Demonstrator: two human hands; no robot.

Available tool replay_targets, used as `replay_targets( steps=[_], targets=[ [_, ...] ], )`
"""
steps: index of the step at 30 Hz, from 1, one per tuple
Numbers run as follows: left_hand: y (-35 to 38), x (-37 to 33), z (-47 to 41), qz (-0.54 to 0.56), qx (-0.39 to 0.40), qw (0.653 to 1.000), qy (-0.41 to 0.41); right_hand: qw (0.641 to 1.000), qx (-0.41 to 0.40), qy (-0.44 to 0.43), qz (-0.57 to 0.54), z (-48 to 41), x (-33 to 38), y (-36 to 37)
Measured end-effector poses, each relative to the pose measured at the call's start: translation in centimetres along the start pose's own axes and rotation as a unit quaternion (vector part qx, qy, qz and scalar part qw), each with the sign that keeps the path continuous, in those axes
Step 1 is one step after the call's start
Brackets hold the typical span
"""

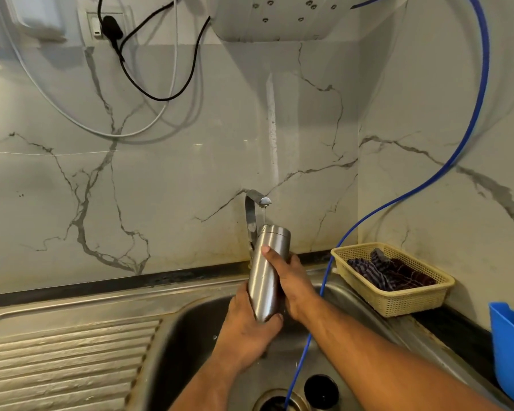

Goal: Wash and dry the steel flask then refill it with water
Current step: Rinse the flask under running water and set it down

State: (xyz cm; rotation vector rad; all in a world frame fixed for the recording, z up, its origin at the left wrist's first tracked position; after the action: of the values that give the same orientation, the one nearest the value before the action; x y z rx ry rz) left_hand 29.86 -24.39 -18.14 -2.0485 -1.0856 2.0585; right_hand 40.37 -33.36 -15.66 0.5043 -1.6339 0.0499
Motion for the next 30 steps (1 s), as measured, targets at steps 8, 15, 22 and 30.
replay_targets(
  steps=[8, 15, 22, 30],
  targets=[
    [0.0, 0.4, 0.3, 0.083, 0.01, 0.995, -0.046, 0.999, 0.013, 0.015, 0.027, 0.4, -0.1, 0.2],
    [0.6, 0.2, 0.4, 0.072, 0.095, 0.992, -0.035, 0.999, 0.004, 0.013, -0.033, 0.3, 0.3, -0.6],
    [0.8, 1.3, 0.4, 0.085, 0.11, 0.987, -0.077, 0.995, 0.073, -0.035, 0.053, 1.0, 0.6, 0.9],
    [1.0, 1.1, 0.0, 0.015, 0.077, 0.996, -0.032, 0.994, 0.046, -0.076, 0.061, 0.2, 1.1, -0.2]
  ],
)
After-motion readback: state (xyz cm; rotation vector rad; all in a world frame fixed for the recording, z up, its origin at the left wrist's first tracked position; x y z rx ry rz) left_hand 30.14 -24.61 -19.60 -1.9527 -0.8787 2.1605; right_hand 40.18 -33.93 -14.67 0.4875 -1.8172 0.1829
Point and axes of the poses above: each hand's wrist, its own z-axis away from the middle knuckle, its own y-axis out of the palm, x = y × z, the point moved 6 cm from there along -z, towards the middle knuckle, and after that the axes turned 6 degrees about -y, right-handed, at the moved point
